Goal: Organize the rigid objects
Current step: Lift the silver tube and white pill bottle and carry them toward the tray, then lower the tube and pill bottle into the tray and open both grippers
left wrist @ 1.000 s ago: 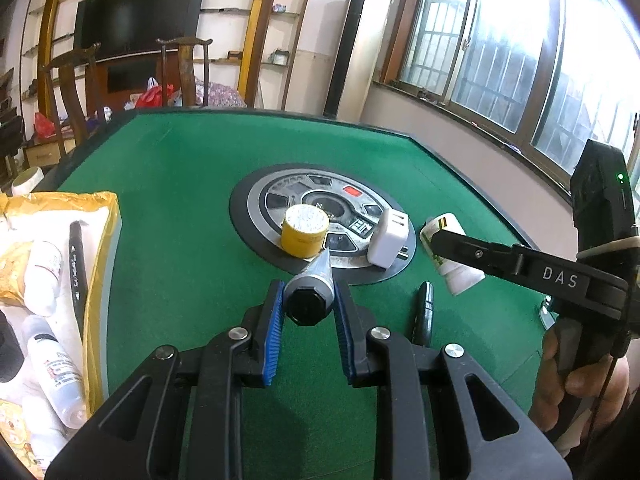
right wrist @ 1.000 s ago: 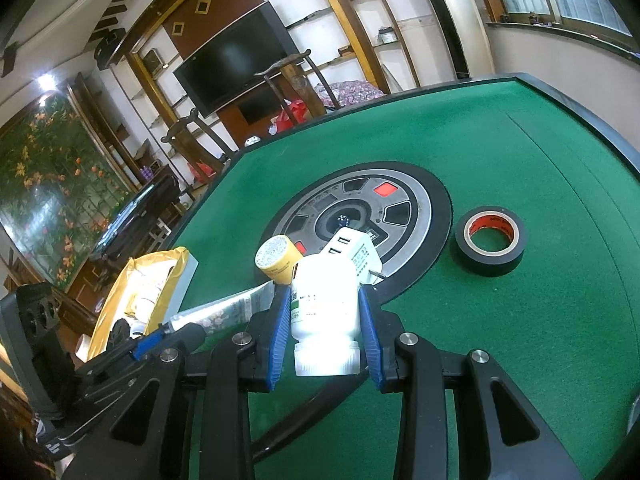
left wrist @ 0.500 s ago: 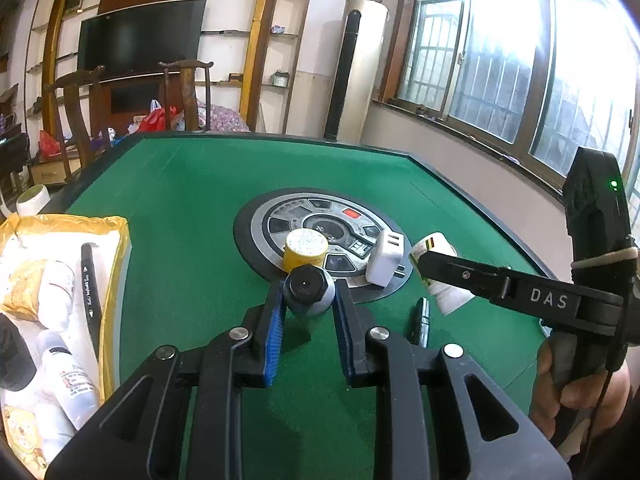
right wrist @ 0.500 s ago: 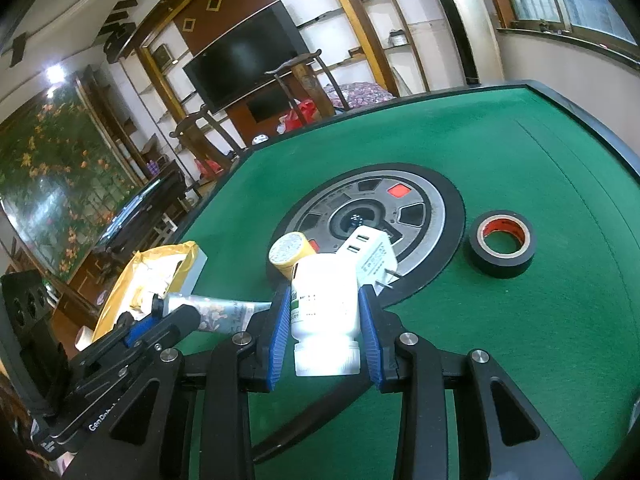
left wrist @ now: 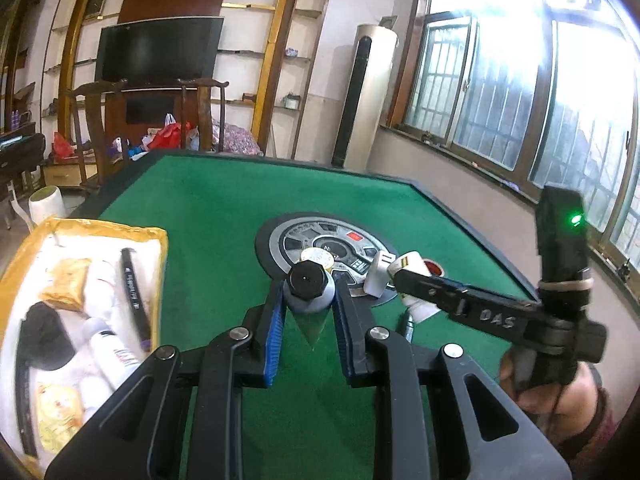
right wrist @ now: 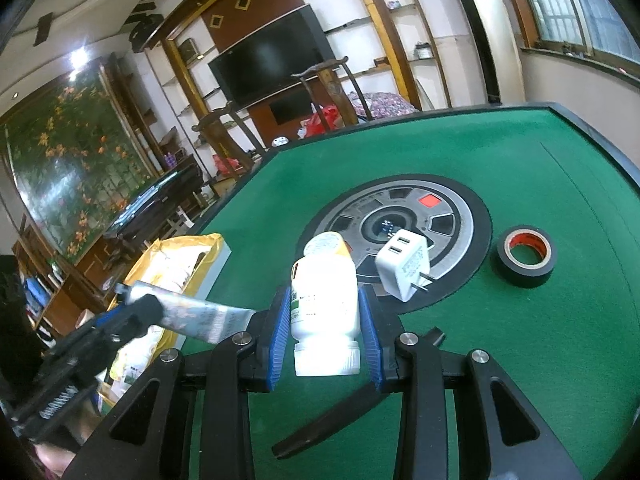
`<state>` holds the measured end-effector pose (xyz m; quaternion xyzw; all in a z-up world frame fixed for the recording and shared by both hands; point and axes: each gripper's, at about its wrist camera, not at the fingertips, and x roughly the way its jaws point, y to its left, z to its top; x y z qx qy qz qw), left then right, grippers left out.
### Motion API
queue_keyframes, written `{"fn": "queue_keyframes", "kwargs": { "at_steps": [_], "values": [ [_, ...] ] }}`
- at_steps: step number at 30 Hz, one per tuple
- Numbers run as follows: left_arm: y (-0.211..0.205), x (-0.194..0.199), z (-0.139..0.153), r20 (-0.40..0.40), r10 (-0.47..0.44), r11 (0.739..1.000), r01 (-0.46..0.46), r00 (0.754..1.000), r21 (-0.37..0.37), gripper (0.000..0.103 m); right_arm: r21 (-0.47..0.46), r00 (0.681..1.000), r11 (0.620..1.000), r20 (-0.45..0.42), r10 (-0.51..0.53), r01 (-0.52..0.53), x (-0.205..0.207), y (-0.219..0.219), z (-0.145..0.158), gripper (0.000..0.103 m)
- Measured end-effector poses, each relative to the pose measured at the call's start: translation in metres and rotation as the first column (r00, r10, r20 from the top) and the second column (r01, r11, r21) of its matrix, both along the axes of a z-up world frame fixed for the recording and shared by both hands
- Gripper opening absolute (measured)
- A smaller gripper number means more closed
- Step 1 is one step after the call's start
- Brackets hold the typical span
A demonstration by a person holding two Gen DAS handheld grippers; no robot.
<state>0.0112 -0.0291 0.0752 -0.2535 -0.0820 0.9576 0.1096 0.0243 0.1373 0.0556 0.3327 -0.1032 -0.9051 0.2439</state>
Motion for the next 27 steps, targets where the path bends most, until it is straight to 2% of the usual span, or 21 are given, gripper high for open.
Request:
{"fn": "queue_keyframes", "kwargs": {
  "at_steps": [4, 10, 15, 22, 27],
  "values": [
    [-0.024, 0.02, 0.011, -0.029, 0.034, 0.999, -0.034, 0.999, 0.021, 0.021, 0.003, 0.999, 0.999, -0.014, 0.036, -0.036, 0.003, -0.01, 0.0, 0.03],
    [-0.069, 0.041, 0.023, -0.042, 0.088, 0.995, -0.086, 0.995, 0.054, 0.021, -0.026, 0.995, 0.995, 0.01, 0.098, -0.098, 0.011, -0.032, 0.001, 0.03],
    [-0.115, 0.052, 0.029, -0.047, 0.169, 0.984, -0.166, 0.984, 0.058, 0.021, -0.038, 0.983, 0.983, 0.009, 0.183, -0.182, 0.019, -0.065, 0.008, 0.03],
    [-0.162, 0.038, 0.027, 0.009, 0.211, 0.976, -0.211, 0.977, 0.055, 0.021, -0.053, 0.956, 0.956, 0.033, 0.292, -0.29, 0.015, -0.125, 0.01, 0.03],
    [-0.181, 0.019, 0.011, 0.084, 0.207, 0.975, -0.212, 0.975, 0.066, 0.021, -0.063, 0.938, 0.94, 0.062, 0.34, -0.336, 0.006, -0.167, 0.002, 0.03]
  ]
}}
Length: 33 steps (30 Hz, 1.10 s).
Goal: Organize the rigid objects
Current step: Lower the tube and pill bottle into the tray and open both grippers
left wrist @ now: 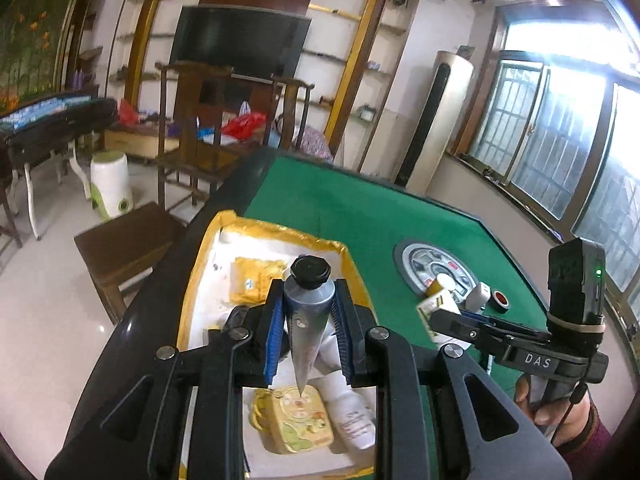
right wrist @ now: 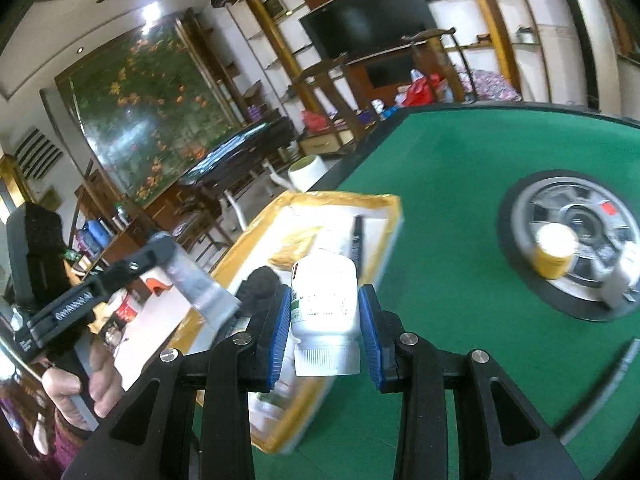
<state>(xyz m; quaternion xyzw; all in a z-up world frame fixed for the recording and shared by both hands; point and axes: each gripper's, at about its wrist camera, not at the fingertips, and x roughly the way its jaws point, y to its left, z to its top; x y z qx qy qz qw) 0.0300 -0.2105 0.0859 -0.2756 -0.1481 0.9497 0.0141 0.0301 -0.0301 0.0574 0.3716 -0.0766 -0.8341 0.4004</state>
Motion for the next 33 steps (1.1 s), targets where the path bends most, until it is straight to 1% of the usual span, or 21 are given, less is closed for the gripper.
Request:
{"fn": "queue_keyframes", "kwargs": {
  "at_steps": [5, 7, 11, 18, 23, 33],
  "values": [
    [-0.011, -0.018, -0.015, 0.061, -0.002, 0.999, 0.0, 0.998, 0.042, 0.021, 0.033, 1.0, 0.999, 0.009, -0.002, 0.001, -0.011, -0.028, -0.01, 0.03],
    [-0.011, -0.029, -0.02, 0.083, -0.011, 0.999, 0.008, 0.997, 0.044, 0.021, 0.046, 1.0, 0.999, 0.01, -0.011, 0.01, -0.017, -0.035, -0.013, 0.03],
    [-0.016, -0.04, -0.025, 0.097, 0.0, 0.999, -0.004, 0.995, 0.046, 0.021, 0.064, 0.999, 0.997, 0.03, -0.046, 0.044, -0.036, -0.047, -0.018, 0.03],
    [-0.026, -0.06, -0.035, 0.133, 0.002, 0.994, -0.017, 0.991, 0.112, 0.021, 0.153, 0.995, 0.984, 0.011, -0.096, 0.093, -0.058, -0.067, -0.026, 0.03],
    [-0.032, -0.069, -0.045, 0.156, 0.011, 0.988, -0.035, 0.988, 0.148, 0.021, 0.183, 0.993, 0.977, 0.027, -0.113, 0.106, -0.067, -0.066, -0.037, 0.03],
    [-0.034, -0.076, -0.05, 0.183, 0.018, 0.984, -0.05, 0.983, 0.171, 0.021, 0.196, 0.994, 0.976, 0.043, -0.104, 0.094, -0.066, -0.061, -0.04, 0.03]
  ]
}}
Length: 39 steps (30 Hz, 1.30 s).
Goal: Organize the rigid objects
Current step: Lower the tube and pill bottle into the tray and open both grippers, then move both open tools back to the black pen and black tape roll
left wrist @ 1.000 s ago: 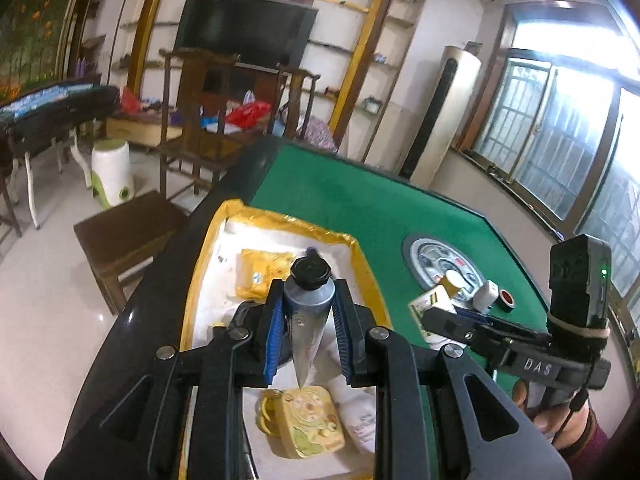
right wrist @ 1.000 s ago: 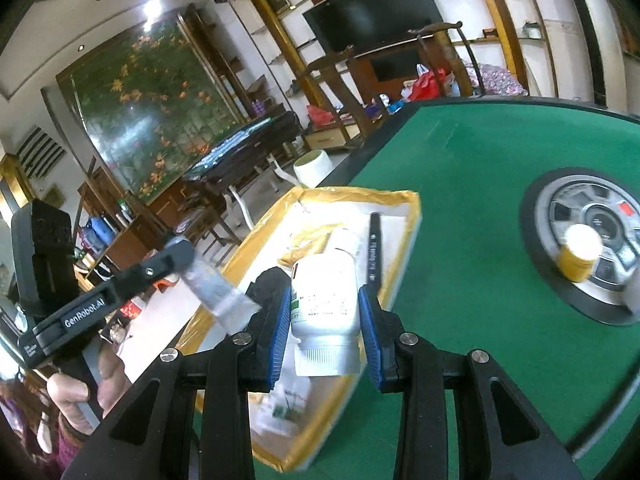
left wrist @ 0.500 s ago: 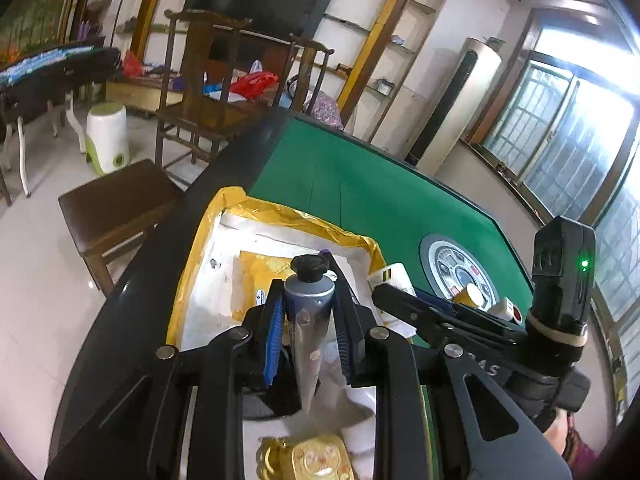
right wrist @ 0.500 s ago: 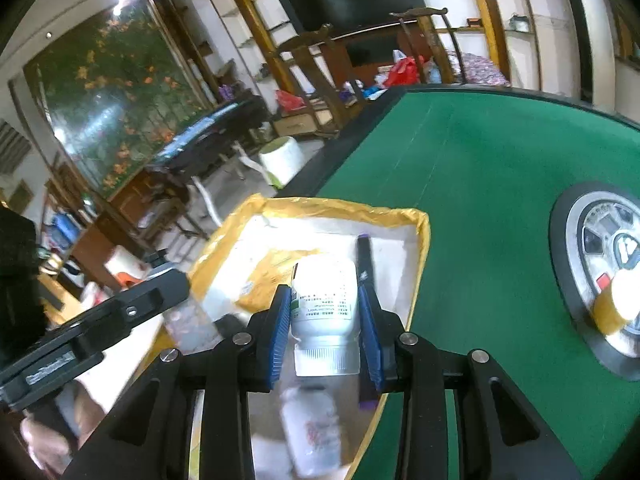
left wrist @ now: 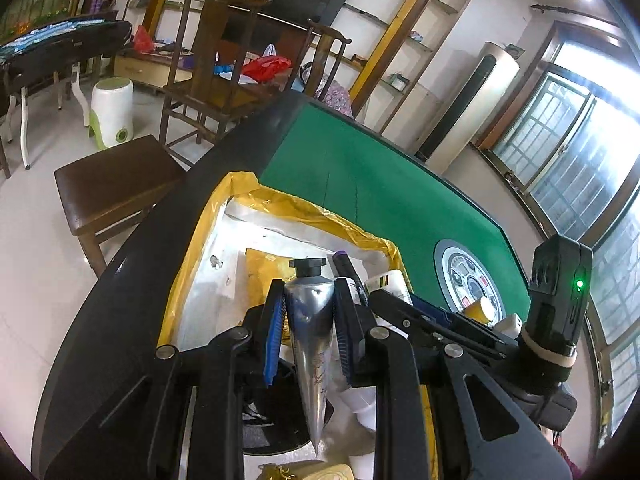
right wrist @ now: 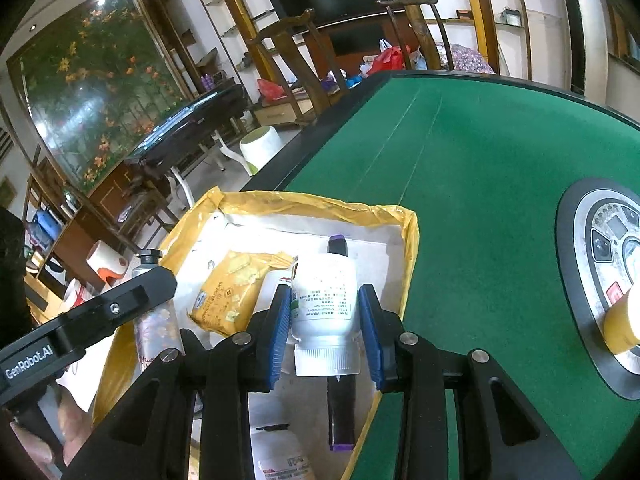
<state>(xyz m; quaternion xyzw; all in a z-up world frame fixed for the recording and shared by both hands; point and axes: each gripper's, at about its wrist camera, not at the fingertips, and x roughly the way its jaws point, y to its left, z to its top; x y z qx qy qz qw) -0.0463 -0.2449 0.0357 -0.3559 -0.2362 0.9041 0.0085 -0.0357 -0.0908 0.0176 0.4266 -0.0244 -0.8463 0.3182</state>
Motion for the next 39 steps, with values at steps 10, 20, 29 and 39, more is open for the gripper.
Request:
{"fn": "queue_keyframes", "kwargs": {
  "at_steps": [10, 20, 29, 39],
  "values": [
    [-0.004, 0.004, 0.002, 0.013, 0.036, 0.999, -0.036, 0.999, 0.006, 0.06, -0.04, 1.0, 0.999, -0.008, -0.019, 0.019, 0.007, 0.016, 0.011, 0.045],
    [-0.009, 0.034, 0.017, -0.042, 0.072, 0.996, -0.07, 0.997, 0.046, 0.06, -0.127, 1.0, 0.992, -0.01, -0.024, 0.023, 0.025, 0.056, 0.029, 0.046],
    [0.032, 0.054, 0.032, -0.094, 0.013, 1.0, -0.01, 0.995, 0.028, 0.06, -0.157, 0.997, 0.986, -0.042, -0.06, 0.052, 0.043, 0.108, 0.032, 0.048],
    [0.09, 0.054, 0.03, -0.091, -0.075, 0.997, 0.072, 0.993, -0.037, 0.06, -0.155, 0.995, 0.984, -0.034, -0.091, 0.084, 0.048, 0.146, 0.018, 0.048]
  ]
}}
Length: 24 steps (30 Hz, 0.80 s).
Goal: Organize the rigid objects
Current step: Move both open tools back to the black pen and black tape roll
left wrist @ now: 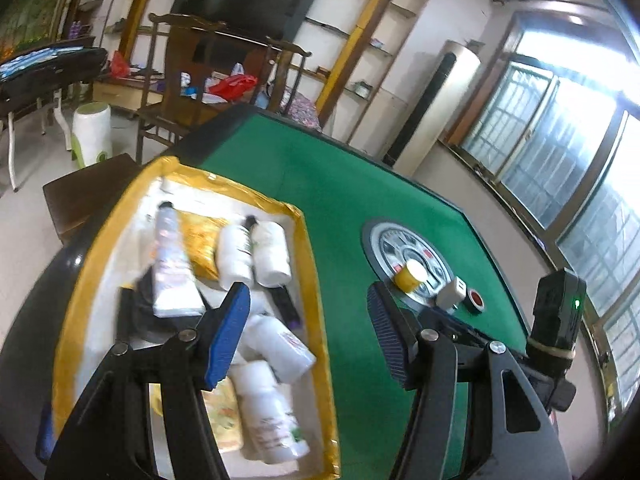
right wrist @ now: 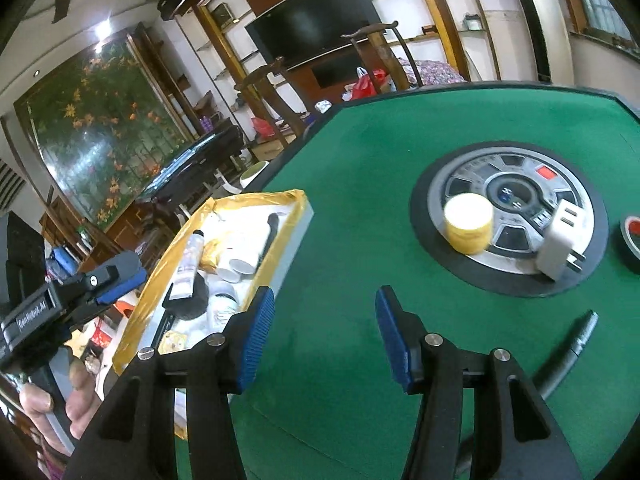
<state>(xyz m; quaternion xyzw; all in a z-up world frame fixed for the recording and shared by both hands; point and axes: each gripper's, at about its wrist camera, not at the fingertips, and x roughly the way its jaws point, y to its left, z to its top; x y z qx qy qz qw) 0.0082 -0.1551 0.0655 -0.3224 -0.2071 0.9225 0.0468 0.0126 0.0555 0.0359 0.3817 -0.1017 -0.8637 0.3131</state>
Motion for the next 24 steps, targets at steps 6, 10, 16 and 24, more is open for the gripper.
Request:
{"fn": "queue_keyframes", "kwargs": {
  "at_steps": [6, 10, 16, 24],
  "values": [
    [0.029, 0.0, -0.005, 0.023, -0.063, 0.998, 0.063, 0.998, -0.011, 0.06, 0.01, 0.998, 1.0, -0.057, -0.018, 0.019, 0.0, 0.033, 0.006, 0.048],
    [0.058, -0.004, -0.006, 0.039, -0.144, 0.989, 0.145, 0.989, -0.041, 0.06, 0.02, 0.989, 0.997, -0.13, -0.069, 0.072, -0.001, 0.075, 0.02, 0.06],
    [0.119, -0.013, -0.011, 0.086, -0.296, 0.947, 0.304, 0.951, -0.101, 0.06, -0.092, 0.964, 0.963, -0.064, -0.26, 0.254, -0.019, 0.159, 0.021, 0.06],
    [0.193, -0.021, -0.03, 0.167, -0.446, 0.872, 0.469, 0.88, -0.143, 0.06, -0.17, 0.918, 0.904, 0.004, -0.397, 0.392, -0.027, 0.204, 0.025, 0.06]
  ]
}}
